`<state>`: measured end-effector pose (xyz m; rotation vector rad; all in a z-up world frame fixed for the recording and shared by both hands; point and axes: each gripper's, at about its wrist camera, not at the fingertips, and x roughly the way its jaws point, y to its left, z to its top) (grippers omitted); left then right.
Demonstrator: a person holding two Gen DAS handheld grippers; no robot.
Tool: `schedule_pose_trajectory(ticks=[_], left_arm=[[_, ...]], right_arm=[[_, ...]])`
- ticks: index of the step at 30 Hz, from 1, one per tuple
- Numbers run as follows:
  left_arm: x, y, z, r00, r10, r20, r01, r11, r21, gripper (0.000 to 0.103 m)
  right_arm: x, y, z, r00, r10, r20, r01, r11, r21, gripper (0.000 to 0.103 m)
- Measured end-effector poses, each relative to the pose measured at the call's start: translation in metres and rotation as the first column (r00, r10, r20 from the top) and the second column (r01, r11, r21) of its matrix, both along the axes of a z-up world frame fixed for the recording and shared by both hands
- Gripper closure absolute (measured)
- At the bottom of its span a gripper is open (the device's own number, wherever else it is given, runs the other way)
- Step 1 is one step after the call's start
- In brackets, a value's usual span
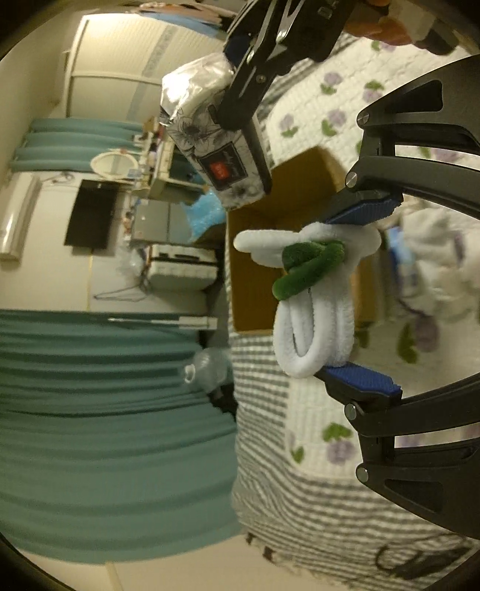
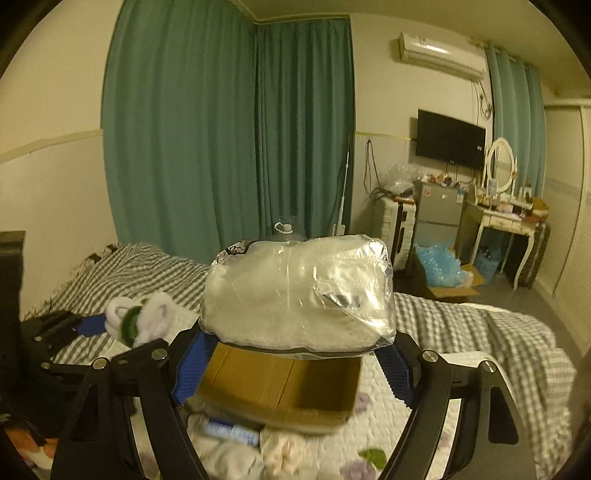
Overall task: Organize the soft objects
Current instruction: 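Carry both items over the cardboard box and open both tools to drop them, then move both tools back toward the remaining soft items on the quilt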
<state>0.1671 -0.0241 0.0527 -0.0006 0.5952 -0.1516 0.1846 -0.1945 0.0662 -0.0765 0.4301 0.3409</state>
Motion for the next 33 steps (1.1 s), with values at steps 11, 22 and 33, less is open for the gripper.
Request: schedule_pose_trajectory(ticks=[11,22,33], left_arm=[[0.090,-0.024,-0.066,0.998,-0.053,-0.035,0.056,0.995,0.086,0.029],[0.077,-0.022,-0.035,0.999,-0.037,0.013,0.037,0.999,0.020,0.023],[-0.036,-0.009,0.062,0.972,0.026,0.234,-0.028,1.000,0.006,0.014]], right_arm=[[0.076,-0.015,-0.077,0.999,-0.004,-0.047,0.008,0.995,0.103,0.005],[0.030,-0.051,-0.027,0.998,-0.048,0.050,0.043,0.995,0.087,0.002],[-0.093,-0.079,0.025,0.981,-0.118,0.152,0.118,0.993,0.008,0.001]])
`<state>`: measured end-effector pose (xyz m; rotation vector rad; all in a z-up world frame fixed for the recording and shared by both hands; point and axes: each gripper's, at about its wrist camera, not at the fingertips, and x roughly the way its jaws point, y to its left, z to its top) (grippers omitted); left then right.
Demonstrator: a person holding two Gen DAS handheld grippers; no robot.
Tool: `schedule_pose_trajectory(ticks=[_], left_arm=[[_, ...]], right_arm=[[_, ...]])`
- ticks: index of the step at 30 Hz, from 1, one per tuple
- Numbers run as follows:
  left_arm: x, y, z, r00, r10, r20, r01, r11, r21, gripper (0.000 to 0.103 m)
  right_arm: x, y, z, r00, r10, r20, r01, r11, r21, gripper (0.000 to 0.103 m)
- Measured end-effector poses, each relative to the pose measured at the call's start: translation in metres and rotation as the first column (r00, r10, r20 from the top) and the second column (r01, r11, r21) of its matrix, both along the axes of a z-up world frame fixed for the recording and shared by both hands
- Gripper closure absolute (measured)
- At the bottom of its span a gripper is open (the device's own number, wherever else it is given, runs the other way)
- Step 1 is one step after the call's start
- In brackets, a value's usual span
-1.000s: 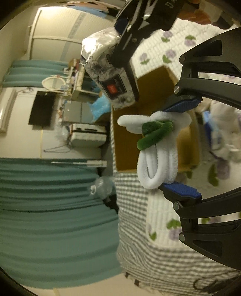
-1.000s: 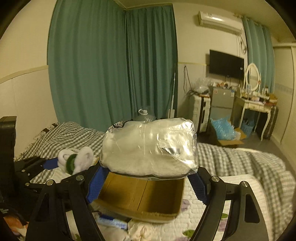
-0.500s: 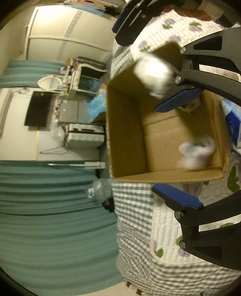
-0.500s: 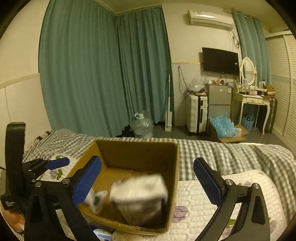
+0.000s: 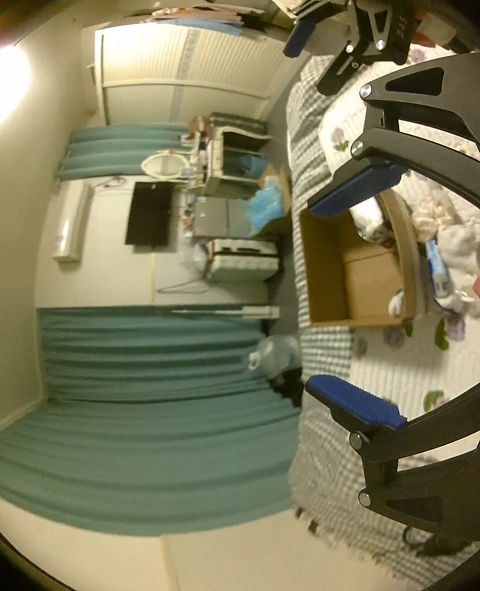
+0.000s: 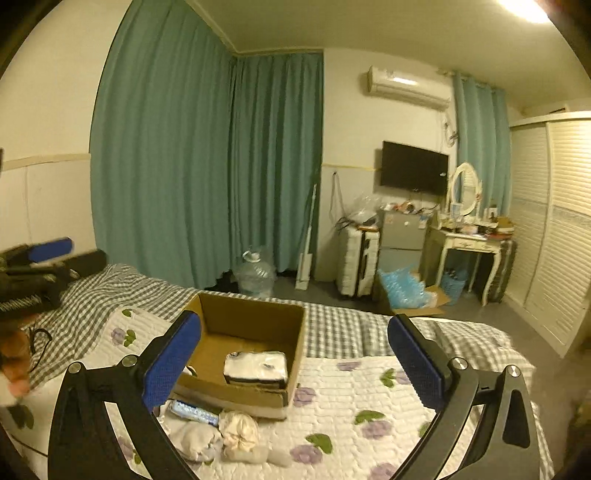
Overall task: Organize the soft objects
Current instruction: 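Move both tools back toward the remaining soft items on the quilt, then grasp the white rolled sock with left tool while right tool grasps the white glove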
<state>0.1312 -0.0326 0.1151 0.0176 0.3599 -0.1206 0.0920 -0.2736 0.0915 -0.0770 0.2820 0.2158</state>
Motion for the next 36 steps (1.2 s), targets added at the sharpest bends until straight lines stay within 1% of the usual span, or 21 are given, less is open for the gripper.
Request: schedule_pose_trajectory(ticks=[3,5,6,8,10,12,14,17,19,21,22,24,25,27,29,30,32,34,36], left_arm=[[-0.034,0.008,0.015,0.999,0.016,0.040,-0.016,1.000,0.020,0.014],[-0.049,0.012,0.017,0.998,0.027,0.056,-0.029,0.999,0.041,0.014],[-0.057,0.013,0.015,0.998,0.038,0.057,-0.042,0.997,0.062,0.014],[-0.061,0.017,0.005,0.997,0.072,0.040,-0.075,0.993,0.092,0.014],[-0.061,0.022,-0.012,0.997,0.082,0.000,-0.082,0.992,0.098,0.014],[-0.060,0.027,-0.033,0.995,0.085,-0.041,-0.082,0.994,0.072,0.014],[-0.060,0.030,-0.060,0.993,0.097,-0.065,-0.093,0.994,0.053,0.014],[-0.059,0.031,-0.105,0.984,0.137,-0.116,-0.129,0.989,0.069,0.014],[-0.054,0.030,-0.135,0.975,0.148,-0.167,-0.136,0.987,0.081,0.014],[-0.050,0.029,-0.156,0.965,0.153,-0.214,-0.142,0.988,0.066,0.014],[-0.048,0.030,-0.166,0.960,0.151,-0.236,-0.145,0.989,0.043,0.014],[-0.041,0.030,-0.178,0.952,0.135,-0.275,-0.134,0.991,0.025,0.014],[-0.038,0.029,-0.186,0.947,0.133,-0.291,-0.131,0.991,0.027,0.014],[-0.029,0.023,-0.200,0.933,0.140,-0.332,-0.134,0.990,0.041,0.014],[-0.026,0.019,-0.211,0.920,0.101,-0.380,-0.097,0.995,0.029,0.014],[-0.022,0.014,-0.218,0.907,0.080,-0.413,-0.078,0.997,0.021,0.014],[-0.017,0.006,-0.230,0.890,0.048,-0.454,-0.049,0.999,0.009,0.015],[-0.014,-0.003,-0.240,0.875,0.036,-0.483,-0.027,0.999,0.026,0.015],[-0.011,-0.011,-0.245,0.874,0.036,-0.485,-0.016,0.999,0.045,0.016]], right_arm=[[-0.021,-0.002,-0.002,1.000,0.017,-0.024,-0.016,1.000,0.015,0.001],[-0.028,0.001,-0.010,0.999,0.016,-0.052,-0.016,1.000,0.003,0.001],[-0.033,0.004,-0.017,0.998,0.019,-0.066,-0.019,1.000,-0.007,0.001],[-0.039,0.011,-0.032,0.995,0.040,-0.088,-0.041,0.999,-0.013,0.001],[-0.045,0.019,-0.049,0.992,0.074,-0.106,-0.075,0.997,-0.012,0.001],[-0.042,0.031,-0.065,0.987,0.084,-0.136,-0.089,0.996,-0.030,0.001],[-0.035,0.042,-0.085,0.980,0.087,-0.177,-0.099,0.993,-0.060,0.001],[-0.020,0.054,-0.117,0.961,0.092,-0.261,-0.123,0.987,-0.105,0.001],[-0.010,0.060,-0.137,0.944,0.098,-0.313,-0.148,0.979,-0.140,0.001],[0.001,0.063,-0.150,0.937,0.072,-0.343,-0.144,0.971,-0.191,0.001],[0.008,0.064,-0.157,0.929,0.063,-0.364,-0.147,0.967,-0.209,0.001],[0.018,0.062,-0.166,0.912,0.067,-0.404,-0.158,0.968,-0.196,0.001],[0.024,0.061,-0.173,0.902,0.072,-0.425,-0.164,0.969,-0.186,0.001],[0.031,0.060,-0.182,0.893,0.054,-0.448,-0.159,0.967,-0.201,0.001],[0.037,0.058,-0.191,0.883,0.038,-0.467,-0.153,0.966,-0.210,0.001],[0.040,0.058,-0.194,0.877,0.036,-0.479,-0.154,0.966,-0.209,0.001],[0.045,0.056,-0.200,0.866,0.037,-0.499,-0.158,0.966,-0.203,0.001],[0.049,0.053,-0.203,0.863,0.031,-0.504,-0.154,0.967,-0.205,0.001],[0.050,0.051,-0.204,0.861,0.030,-0.507,-0.150,0.969,-0.197,0.001]])
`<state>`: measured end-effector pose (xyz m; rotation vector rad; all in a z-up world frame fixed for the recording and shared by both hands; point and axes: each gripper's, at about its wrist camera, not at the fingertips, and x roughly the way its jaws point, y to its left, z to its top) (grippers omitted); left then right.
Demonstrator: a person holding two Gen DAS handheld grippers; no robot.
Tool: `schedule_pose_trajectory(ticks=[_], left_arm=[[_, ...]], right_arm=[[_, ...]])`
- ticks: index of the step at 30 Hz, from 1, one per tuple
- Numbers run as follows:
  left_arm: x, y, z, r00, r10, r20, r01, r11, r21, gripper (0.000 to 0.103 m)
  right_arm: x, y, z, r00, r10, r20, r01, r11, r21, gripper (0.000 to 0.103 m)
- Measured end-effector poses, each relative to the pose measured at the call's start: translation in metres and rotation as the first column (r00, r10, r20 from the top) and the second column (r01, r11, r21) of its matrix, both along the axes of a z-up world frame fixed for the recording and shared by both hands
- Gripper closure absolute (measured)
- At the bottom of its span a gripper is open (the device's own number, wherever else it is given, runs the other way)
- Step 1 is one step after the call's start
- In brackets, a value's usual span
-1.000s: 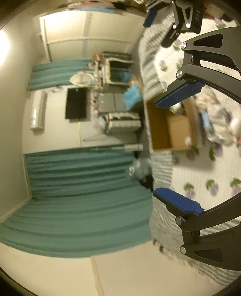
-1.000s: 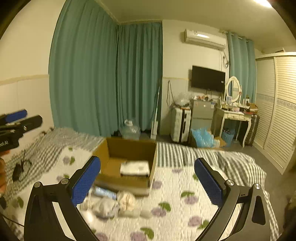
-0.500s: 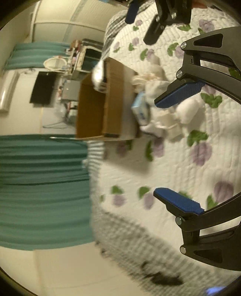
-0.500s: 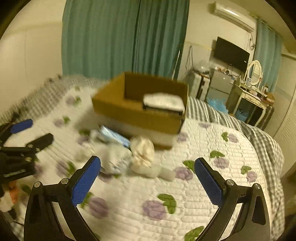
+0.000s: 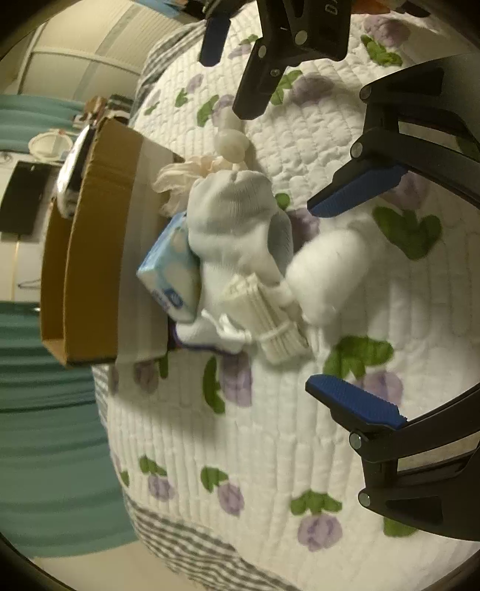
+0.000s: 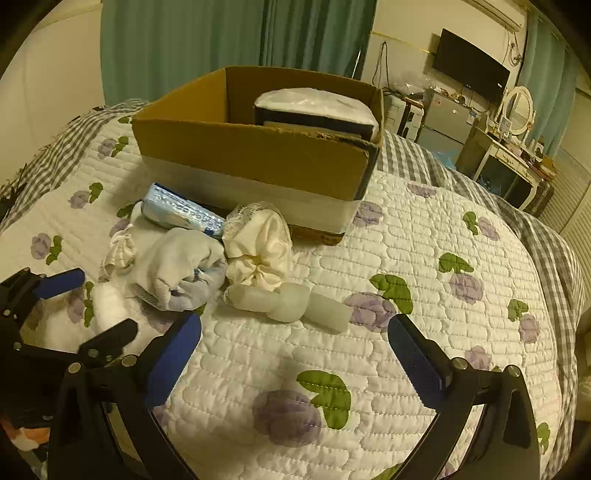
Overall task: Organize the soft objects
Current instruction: 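Grasp the white rolled sock with left tool while right tool grasps the white glove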
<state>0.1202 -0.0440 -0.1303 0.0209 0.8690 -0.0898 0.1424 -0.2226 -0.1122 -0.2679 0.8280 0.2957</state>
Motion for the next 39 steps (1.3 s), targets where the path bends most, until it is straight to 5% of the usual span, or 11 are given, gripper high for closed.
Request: schedule_pose_trajectory(ticks=[2,3,7,20,29,32,37,39], left_arm=[[0.003,-0.004,-0.003,1.000,-0.012,0.004,0.012,1.000,-0.003,0.021],[0.004,-0.006,-0.005,1.000,-0.021,0.006,0.021,1.000,-0.003,0.036],[0.009,-0.009,-0.014,0.999,-0.037,-0.023,0.037,0.999,0.011,0.060],[-0.022,0.026,0.029,0.997,-0.049,0.067,0.052,0.998,-0.045,0.062],[-0.006,0.060,0.035,0.994,0.017,0.109,-0.012,0.999,-0.041,0.062],[-0.002,0.068,0.034,0.994,0.027,0.103,-0.020,0.998,-0.063,0.062],[0.001,0.073,0.031,0.995,0.036,0.089,-0.030,0.997,-0.078,0.062],[0.002,0.074,0.030,0.995,0.039,0.087,-0.031,0.996,-0.087,0.062]], right_arm=[[0.001,-0.002,0.000,1.000,-0.004,-0.002,0.004,1.000,0.013,0.001],[0.001,-0.004,0.001,1.000,-0.006,-0.001,0.006,1.000,0.020,0.001],[-0.001,-0.004,0.002,1.000,-0.001,0.005,0.001,0.999,0.049,0.001],[-0.023,0.017,0.019,0.997,0.035,0.071,-0.041,0.995,0.093,0.001],[-0.008,0.063,-0.008,0.994,0.106,0.007,-0.106,0.992,0.067,0.004],[0.002,0.081,-0.025,0.992,0.124,-0.003,-0.124,0.992,0.004,0.010],[0.008,0.091,-0.040,0.991,0.130,-0.013,-0.131,0.991,-0.025,0.053],[0.007,0.089,-0.037,0.992,0.129,-0.004,-0.129,0.992,-0.008,0.058]])
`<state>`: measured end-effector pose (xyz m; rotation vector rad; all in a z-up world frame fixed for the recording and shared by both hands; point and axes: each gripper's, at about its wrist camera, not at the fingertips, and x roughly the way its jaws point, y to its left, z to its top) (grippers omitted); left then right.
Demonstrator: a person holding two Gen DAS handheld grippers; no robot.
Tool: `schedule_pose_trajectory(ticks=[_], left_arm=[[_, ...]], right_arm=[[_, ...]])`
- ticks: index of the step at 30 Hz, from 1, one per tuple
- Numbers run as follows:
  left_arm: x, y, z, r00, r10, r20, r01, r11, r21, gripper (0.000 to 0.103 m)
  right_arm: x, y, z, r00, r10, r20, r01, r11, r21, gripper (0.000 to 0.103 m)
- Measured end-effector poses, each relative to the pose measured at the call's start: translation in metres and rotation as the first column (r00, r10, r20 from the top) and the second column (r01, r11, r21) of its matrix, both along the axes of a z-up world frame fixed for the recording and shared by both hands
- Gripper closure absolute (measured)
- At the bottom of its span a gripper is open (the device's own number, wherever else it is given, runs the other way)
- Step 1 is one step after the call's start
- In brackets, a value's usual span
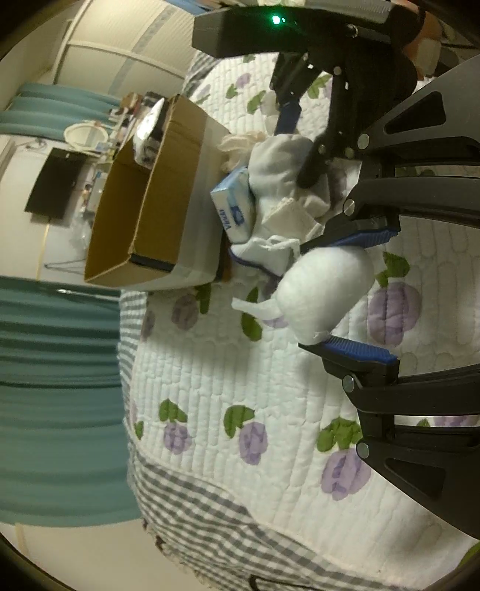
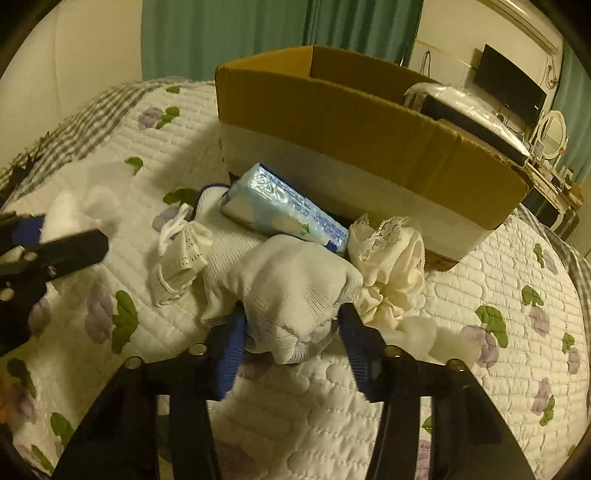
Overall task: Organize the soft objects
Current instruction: 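Grasp the white rolled sock with left tool while right tool grasps the white glove, then carry the sock and glove into the cardboard box and open both tools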
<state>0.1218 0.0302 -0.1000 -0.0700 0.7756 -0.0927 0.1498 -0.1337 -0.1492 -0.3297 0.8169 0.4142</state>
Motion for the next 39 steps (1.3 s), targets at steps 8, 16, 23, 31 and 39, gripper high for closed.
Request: schedule_pose_trajectory(ticks=[8,16,23,31,39], left_arm=[[-0.003,0.000,-0.001,1.000,-0.002,-0.029,0.001,1.000,-0.029,0.062],[-0.031,-0.014,0.021,1.000,-0.028,0.013,0.028,1.000,-0.012,0.062],[-0.058,-0.029,0.054,0.996,-0.059,0.070,0.059,0.998,-0.002,0.062],[-0.068,-0.050,0.117,0.970,-0.130,0.205,0.119,0.991,0.066,0.062],[-0.016,-0.060,0.164,0.949,-0.161,0.272,0.143,0.986,0.083,0.061]], right_arm=[[-0.023,-0.017,0.021,1.000,-0.013,0.027,0.011,0.998,0.055,0.065],[-0.069,-0.047,0.073,0.989,-0.074,0.127,0.057,0.989,0.135,0.066],[-0.099,-0.071,0.109,0.975,-0.133,0.179,0.098,0.976,0.193,0.066],[-0.098,-0.089,0.179,0.945,-0.162,0.285,0.093,0.966,0.240,0.066],[-0.027,-0.090,0.228,0.923,-0.187,0.335,0.101,0.961,0.259,0.066]])
